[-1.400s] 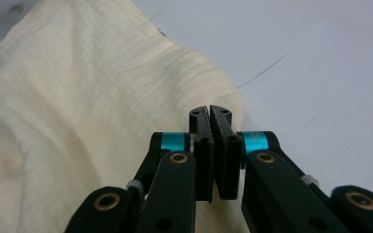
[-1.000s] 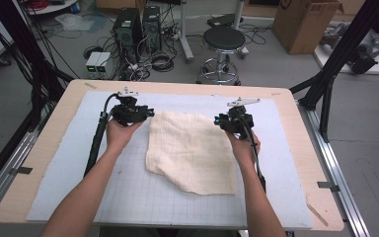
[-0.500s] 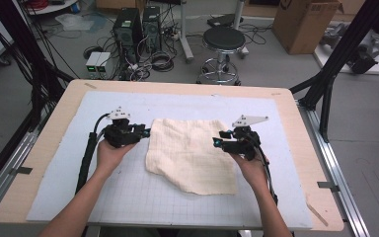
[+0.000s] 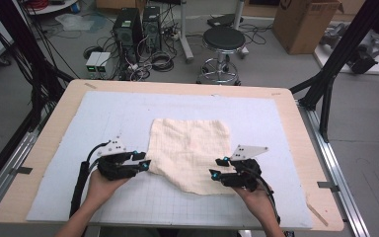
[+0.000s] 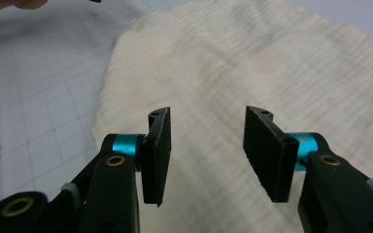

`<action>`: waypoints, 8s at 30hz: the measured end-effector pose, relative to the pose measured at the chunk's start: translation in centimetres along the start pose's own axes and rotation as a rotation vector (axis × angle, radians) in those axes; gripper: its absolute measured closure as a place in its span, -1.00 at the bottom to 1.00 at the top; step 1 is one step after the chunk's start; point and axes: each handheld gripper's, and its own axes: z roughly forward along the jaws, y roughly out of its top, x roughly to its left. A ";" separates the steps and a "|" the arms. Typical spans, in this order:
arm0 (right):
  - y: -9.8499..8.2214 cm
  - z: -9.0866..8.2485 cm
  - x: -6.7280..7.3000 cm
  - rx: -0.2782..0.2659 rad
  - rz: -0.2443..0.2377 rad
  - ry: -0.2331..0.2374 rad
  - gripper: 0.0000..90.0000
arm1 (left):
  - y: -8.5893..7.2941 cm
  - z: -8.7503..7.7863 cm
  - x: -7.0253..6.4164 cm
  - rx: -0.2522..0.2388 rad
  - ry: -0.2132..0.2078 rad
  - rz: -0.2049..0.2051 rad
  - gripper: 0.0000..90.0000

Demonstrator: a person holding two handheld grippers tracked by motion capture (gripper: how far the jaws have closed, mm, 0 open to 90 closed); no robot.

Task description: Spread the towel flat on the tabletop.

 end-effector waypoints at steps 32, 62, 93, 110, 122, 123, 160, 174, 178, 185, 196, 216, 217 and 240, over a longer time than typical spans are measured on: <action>-1.8 1.9 -0.3 0.155 -0.049 0.017 0.97 | 2.6 2.7 0.1 0.099 -0.023 0.096 0.95; -1.4 1.4 -3.9 0.125 0.071 -0.126 0.96 | 6.3 6.5 2.3 0.142 -0.023 0.036 0.56; -1.6 1.4 -3.2 0.107 0.073 -0.056 0.58 | 5.1 7.0 0.1 0.191 -0.003 0.146 0.97; -2.5 2.0 -0.7 0.159 -0.047 0.052 0.63 | 2.3 1.0 -0.9 0.176 -0.018 0.153 0.97; -1.8 0.7 0.5 0.130 -0.096 0.071 0.94 | 1.7 -1.0 -2.1 0.147 -0.016 0.176 0.97; -1.7 0.4 1.0 0.126 -0.103 0.076 0.94 | 1.5 -1.4 -2.4 0.140 -0.016 0.171 0.97; 0.8 -0.5 -0.8 0.033 -0.027 -0.014 0.34 | -1.2 -2.0 -1.2 0.029 0.029 0.048 0.40; 3.3 4.4 -11.8 0.091 0.136 -0.304 0.56 | -0.5 1.6 1.2 0.094 0.086 0.010 0.65; 3.0 5.6 -13.7 0.105 0.202 -0.302 0.54 | -0.6 1.6 1.4 0.093 0.085 0.007 0.65; 3.2 6.4 -14.2 0.155 0.182 -0.327 0.93 | -0.6 1.6 1.7 0.098 0.089 0.007 0.65; 3.6 4.9 -13.4 0.090 0.213 -0.275 0.54 | -0.4 1.3 1.9 0.040 0.090 -0.018 0.48; 3.0 3.1 -9.0 -0.010 0.168 -0.098 0.05 | 0.1 1.5 2.7 0.015 0.105 -0.049 0.16; 2.9 2.9 -8.8 -0.022 0.160 -0.099 0.03 | 0.1 1.4 2.8 0.016 0.102 -0.046 0.15; 0.9 1.2 -3.8 -0.051 0.077 -0.042 -0.28 | 3.1 1.3 2.6 -0.003 0.072 -0.052 0.03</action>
